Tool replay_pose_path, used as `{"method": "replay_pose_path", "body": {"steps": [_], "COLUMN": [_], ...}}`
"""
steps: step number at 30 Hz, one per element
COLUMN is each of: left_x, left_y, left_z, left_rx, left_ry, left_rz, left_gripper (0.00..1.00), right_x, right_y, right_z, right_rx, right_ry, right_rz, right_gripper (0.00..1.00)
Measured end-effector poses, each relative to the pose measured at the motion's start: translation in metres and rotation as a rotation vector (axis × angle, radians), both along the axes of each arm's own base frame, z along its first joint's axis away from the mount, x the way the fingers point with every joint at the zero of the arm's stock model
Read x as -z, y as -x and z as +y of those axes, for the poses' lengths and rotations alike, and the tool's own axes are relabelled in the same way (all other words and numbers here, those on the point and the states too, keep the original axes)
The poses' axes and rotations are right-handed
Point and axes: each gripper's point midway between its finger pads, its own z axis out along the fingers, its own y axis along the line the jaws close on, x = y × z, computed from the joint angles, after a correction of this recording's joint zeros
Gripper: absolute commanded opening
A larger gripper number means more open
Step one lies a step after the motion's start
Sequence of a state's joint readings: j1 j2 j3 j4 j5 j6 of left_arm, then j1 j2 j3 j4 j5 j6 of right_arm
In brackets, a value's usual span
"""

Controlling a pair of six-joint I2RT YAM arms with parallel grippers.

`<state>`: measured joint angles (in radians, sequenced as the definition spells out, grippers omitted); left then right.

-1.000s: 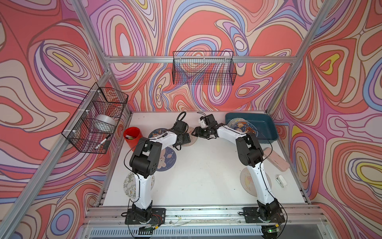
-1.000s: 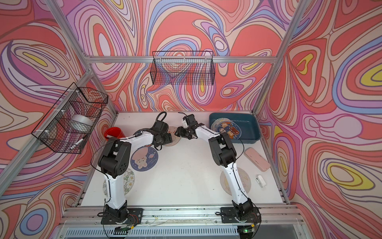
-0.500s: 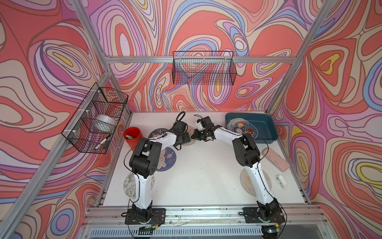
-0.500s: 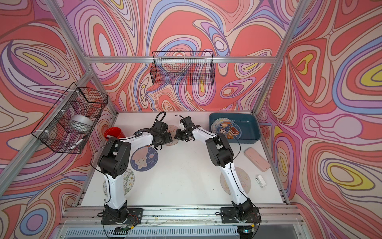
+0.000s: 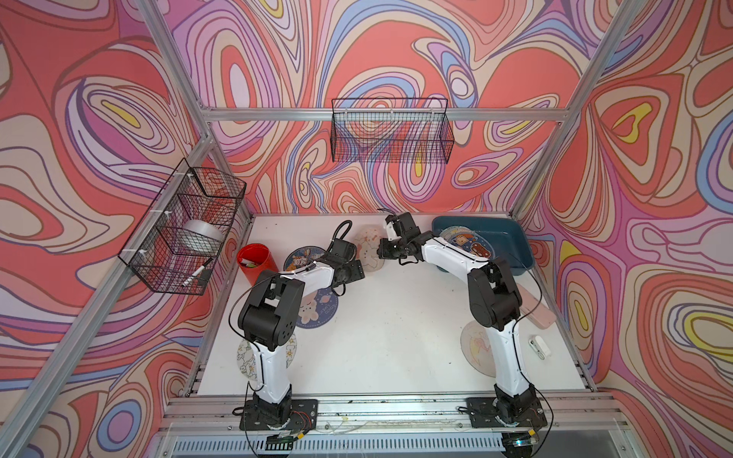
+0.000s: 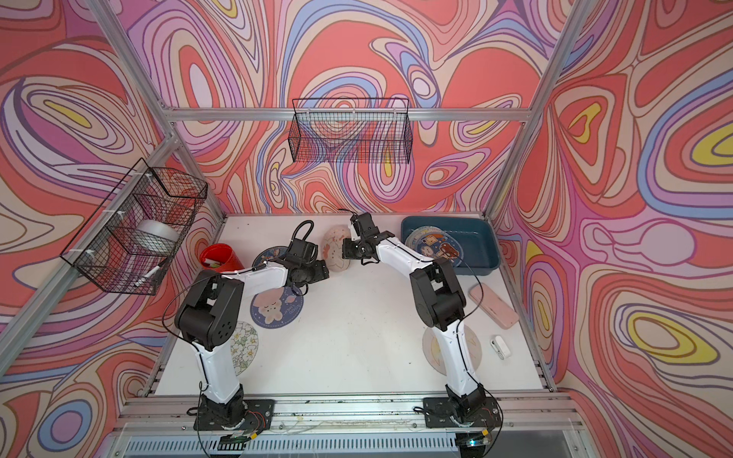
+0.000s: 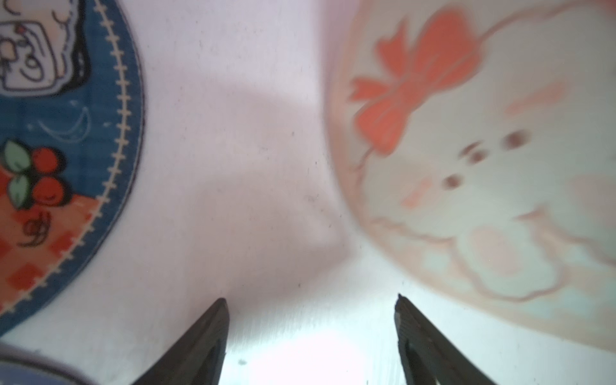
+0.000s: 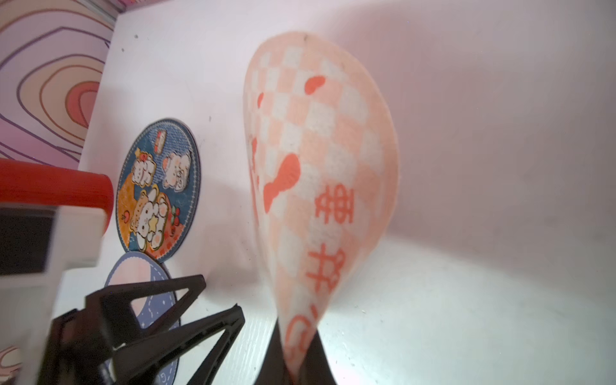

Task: Put the coasters into the storage box
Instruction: Pick up the coaster from the center of the board, then place the coaster in the storage box.

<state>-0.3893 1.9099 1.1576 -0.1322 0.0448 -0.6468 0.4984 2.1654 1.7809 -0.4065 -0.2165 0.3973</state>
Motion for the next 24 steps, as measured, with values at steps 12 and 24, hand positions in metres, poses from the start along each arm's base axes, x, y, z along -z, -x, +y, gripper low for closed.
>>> {"method": "replay_pose_path", "body": {"steps": [12, 24], "left_x": [-0.043, -0.052], "left_y": [0.033, 0.061], "left_z": [-0.039, -0.033], "left_rx": [0.158, 0.185], "left_ry": [-0.064, -0.110], "left_rz": [-0.086, -0.099], "left_gripper": [0.80, 0.80], "right_x": [-0.088, -0.096], "right_y": [0.002, 0.020], "right_z": [-0.100, -0.238], "right_rx": [0.204, 0.499], "right_ry": [0.110, 0.237], "right_rz": [-0.183, -0.169], "right_gripper": [0.00, 0.00]}}
